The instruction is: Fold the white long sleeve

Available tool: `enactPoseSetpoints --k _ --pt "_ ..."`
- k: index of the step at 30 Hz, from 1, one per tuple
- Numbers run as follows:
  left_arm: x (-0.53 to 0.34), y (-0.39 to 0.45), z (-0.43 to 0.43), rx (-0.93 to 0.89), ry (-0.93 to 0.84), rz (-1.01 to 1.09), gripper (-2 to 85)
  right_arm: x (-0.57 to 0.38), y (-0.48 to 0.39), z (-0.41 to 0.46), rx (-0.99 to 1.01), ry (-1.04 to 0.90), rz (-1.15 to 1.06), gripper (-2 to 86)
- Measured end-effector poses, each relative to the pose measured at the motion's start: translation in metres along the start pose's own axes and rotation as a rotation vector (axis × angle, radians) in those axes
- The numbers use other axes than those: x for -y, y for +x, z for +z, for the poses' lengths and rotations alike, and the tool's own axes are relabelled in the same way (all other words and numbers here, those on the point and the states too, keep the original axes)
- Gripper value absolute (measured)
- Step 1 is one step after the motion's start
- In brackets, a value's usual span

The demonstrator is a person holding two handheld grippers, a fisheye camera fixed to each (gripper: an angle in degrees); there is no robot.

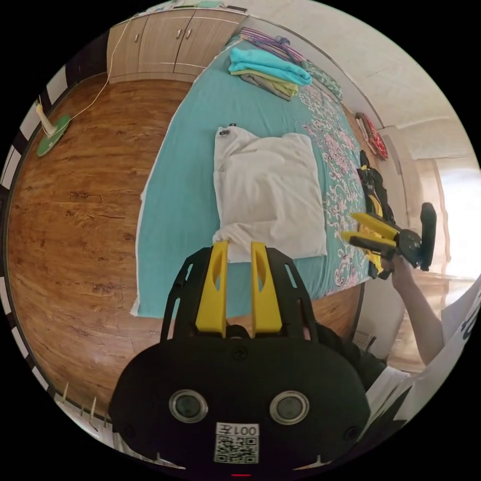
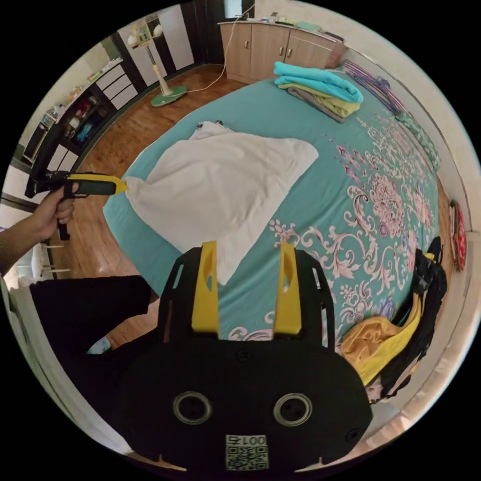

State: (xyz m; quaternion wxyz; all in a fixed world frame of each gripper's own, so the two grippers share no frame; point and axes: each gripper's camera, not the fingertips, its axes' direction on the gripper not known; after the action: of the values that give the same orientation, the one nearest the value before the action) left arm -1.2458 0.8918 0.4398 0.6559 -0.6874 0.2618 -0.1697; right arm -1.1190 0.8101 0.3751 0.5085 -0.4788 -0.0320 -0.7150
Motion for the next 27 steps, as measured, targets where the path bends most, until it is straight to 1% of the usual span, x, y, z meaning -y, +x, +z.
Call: enactPoseSetpoints --k 4,8,11,12,13,15,16,18,19,22,23,24,25,27 --pt "0.005 -0.023 0.001 -0.009 -0.014 0.002 4.2 0.017 -0.039 0.034 0.007 -0.091 -0.060 16.1" --pt "0.015 -0.043 -0.008 0.030 0.063 -0.023 4.2 0.043 -0.074 0.066 0.012 -0.123 -0.109 12.9" --pt "0.029 -0.045 -0.011 0.065 0.105 0.034 4.2 0.059 -0.087 0.075 0.039 -0.137 -0.083 8.7" --pt "0.036 -0.044 -0.006 0.074 0.085 0.084 3.2 0.063 -0.089 0.074 0.051 -0.129 -0.064 5.9" --pt "0.040 -0.044 -0.001 0.086 0.057 0.094 2.3 0.064 -0.091 0.073 0.040 -0.122 -0.056 4.9" --pt "0.051 -0.055 0.032 0.164 -0.112 0.068 -0.2 0.064 -0.099 0.068 0.016 -0.073 -0.043 2.3" --pt "0.050 -0.058 0.039 0.181 -0.125 0.076 -0.4 0.064 -0.100 0.068 0.023 -0.066 -0.033 2.0" --pt "0.048 -0.066 0.045 0.203 -0.070 0.101 -0.7 0.069 -0.108 0.076 0.053 -0.085 -0.046 1.3" --pt "0.049 -0.067 0.044 0.206 -0.074 0.094 -0.8 0.072 -0.111 0.076 0.042 -0.087 -0.061 1.2" --pt "0.062 -0.068 0.017 0.248 -0.011 0.078 -0.7 0.088 -0.124 0.064 -0.030 -0.076 -0.175 1.0" --pt "0.071 -0.067 0.004 0.271 0.046 0.099 -0.6 0.094 -0.130 0.057 -0.105 -0.062 -0.213 1.0" --pt "0.082 -0.065 -0.006 0.283 0.094 0.150 -0.4 0.101 -0.134 0.050 -0.197 -0.039 -0.239 1.1" --pt "0.089 -0.065 -0.008 0.283 0.110 0.176 0.0 0.106 -0.135 0.047 -0.238 -0.026 -0.252 1.1" --pt "0.123 -0.068 -0.002 0.242 0.097 0.284 2.4 0.128 -0.137 0.038 -0.326 0.041 -0.305 2.0"
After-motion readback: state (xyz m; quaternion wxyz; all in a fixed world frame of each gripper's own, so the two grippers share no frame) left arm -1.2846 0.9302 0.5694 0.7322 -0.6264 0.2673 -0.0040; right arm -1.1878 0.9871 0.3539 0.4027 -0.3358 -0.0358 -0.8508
